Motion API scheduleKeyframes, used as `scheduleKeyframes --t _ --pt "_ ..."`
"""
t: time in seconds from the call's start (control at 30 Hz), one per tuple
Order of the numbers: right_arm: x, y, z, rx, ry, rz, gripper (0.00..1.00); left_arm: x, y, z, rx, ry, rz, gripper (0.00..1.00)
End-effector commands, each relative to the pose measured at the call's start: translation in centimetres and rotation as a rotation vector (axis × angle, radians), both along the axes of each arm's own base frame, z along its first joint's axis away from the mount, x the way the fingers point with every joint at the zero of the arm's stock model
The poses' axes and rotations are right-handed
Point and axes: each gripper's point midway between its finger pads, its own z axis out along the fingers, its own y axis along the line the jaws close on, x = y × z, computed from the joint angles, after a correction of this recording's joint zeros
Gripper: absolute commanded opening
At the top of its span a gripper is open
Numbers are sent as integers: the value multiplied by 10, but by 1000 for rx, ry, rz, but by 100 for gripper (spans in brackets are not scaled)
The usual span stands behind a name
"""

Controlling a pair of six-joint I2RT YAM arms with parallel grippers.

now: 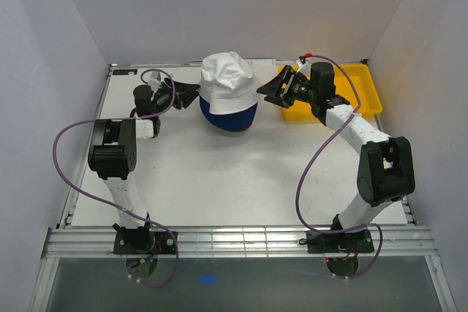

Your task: Stack the hats

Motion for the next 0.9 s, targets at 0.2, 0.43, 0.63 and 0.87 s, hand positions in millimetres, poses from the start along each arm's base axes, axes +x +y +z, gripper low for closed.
scheduleKeyframes --t 0.2,0.43,0.63,0.87 --pt "4 13 -2 155 29 45 70 0 0 21 -3 -72 -13 43" --pt "12 10 -8 183 31 13 69 1 0 21 -3 -72 -14 40" --pt "24 5 -11 232 36 -22 65 0 0 22 -4 -73 -19 39" --pt "30 7 -16 269 53 -20 55 0 0 22 -5 -71 -19 38"
